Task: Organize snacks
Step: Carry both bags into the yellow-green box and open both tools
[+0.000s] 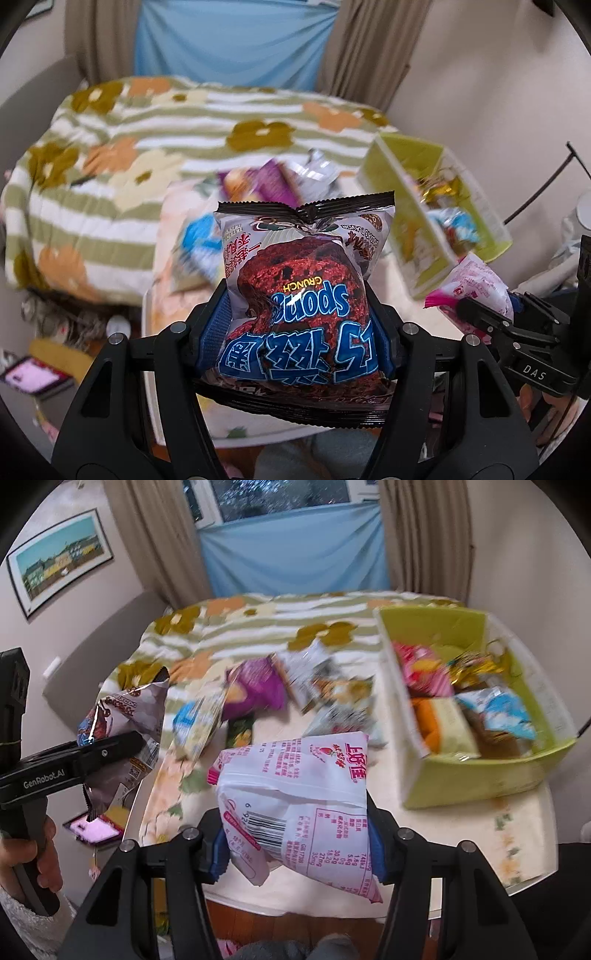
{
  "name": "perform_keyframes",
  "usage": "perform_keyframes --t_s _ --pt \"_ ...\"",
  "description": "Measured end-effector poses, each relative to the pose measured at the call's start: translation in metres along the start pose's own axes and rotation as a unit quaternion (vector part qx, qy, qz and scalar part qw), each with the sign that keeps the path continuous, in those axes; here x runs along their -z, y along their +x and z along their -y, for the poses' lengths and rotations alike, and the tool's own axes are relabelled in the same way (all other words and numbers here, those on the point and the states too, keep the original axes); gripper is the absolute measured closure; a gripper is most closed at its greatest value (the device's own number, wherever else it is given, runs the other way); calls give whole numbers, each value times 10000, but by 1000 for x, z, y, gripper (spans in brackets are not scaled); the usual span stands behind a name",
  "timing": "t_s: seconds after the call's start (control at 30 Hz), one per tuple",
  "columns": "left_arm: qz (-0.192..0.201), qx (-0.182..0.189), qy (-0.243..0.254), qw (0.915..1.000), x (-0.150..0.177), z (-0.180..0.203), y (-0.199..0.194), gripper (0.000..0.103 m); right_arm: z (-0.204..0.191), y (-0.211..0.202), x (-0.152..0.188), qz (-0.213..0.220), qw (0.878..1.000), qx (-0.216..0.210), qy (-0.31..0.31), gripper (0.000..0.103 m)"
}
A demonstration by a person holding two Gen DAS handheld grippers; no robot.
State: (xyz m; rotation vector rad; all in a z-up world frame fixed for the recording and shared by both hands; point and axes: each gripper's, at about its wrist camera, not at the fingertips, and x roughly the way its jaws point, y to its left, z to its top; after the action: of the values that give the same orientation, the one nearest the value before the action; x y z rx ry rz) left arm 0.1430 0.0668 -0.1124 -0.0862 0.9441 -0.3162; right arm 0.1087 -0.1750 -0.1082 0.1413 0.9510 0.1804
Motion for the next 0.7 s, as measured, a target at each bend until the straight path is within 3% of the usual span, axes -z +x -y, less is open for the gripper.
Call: perform_keyframes --t_s 0.3,0.7 --pt "350 206 318 9987 -50 88 14 41 69 -29 -35 343 9988 229 264 49" --pt "219 204 440 9986 -102 236 112 41 202 -39 -82 557 9977 313 245 49"
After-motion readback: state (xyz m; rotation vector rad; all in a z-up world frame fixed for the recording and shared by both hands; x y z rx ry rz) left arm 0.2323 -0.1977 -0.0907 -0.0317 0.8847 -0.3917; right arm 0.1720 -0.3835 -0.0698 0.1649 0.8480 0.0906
